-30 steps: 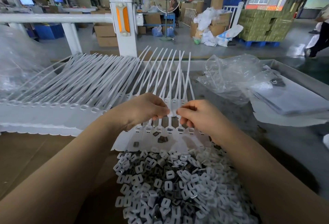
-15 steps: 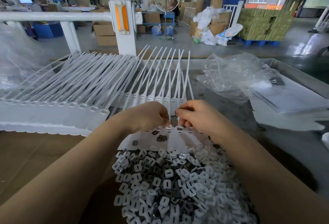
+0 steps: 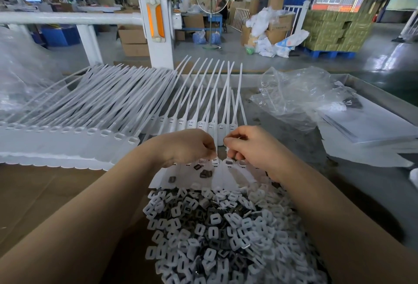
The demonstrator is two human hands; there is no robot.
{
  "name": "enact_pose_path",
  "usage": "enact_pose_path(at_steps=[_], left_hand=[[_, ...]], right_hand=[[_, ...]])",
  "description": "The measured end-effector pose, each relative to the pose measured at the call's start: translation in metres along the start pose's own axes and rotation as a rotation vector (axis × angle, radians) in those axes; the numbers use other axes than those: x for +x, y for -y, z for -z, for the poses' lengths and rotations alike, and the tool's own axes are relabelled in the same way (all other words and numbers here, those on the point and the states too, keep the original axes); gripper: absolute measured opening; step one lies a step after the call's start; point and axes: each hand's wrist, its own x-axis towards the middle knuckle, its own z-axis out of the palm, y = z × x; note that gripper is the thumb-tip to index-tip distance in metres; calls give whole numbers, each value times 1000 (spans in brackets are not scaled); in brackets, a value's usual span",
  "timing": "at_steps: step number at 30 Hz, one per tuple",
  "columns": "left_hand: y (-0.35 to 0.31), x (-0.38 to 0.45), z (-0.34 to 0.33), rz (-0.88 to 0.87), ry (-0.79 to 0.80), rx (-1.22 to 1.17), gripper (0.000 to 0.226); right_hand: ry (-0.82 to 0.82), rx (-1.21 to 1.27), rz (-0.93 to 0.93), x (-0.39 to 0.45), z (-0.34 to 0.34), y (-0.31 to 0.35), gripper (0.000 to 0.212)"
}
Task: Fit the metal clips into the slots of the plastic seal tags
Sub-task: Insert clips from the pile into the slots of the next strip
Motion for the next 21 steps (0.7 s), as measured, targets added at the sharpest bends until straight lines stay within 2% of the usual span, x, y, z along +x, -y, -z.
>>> enact_pose_path(at_steps=[12, 21], left_hand=[[-5, 2, 2, 21, 8, 34, 13], [-7, 6, -3, 69, -78, 10, 12]], right_hand=[[2, 12, 7, 0, -1, 0, 4], [-11, -5, 8, 0, -3, 0, 3]])
